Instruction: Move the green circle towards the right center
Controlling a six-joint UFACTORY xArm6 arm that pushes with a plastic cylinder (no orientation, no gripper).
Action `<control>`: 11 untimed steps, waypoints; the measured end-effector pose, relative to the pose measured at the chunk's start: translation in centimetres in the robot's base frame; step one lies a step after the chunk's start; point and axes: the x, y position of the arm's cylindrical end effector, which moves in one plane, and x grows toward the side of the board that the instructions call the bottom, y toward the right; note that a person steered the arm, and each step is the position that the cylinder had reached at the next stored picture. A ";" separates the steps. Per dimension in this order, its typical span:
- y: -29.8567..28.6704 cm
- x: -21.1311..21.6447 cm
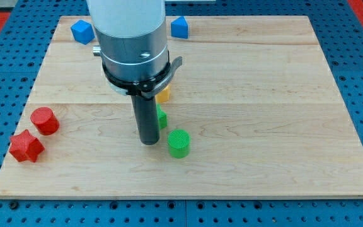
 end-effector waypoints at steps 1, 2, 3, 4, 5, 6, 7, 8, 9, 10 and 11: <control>-0.1 2.7; 7.6 4.6; 10.0 0.8; 9.1 -2.2; 9.9 1.5; 8.0 6.4; 2.6 4.7; 3.5 1.1; 4.0 -1.9; 9.5 -1.9; 15.2 -1.9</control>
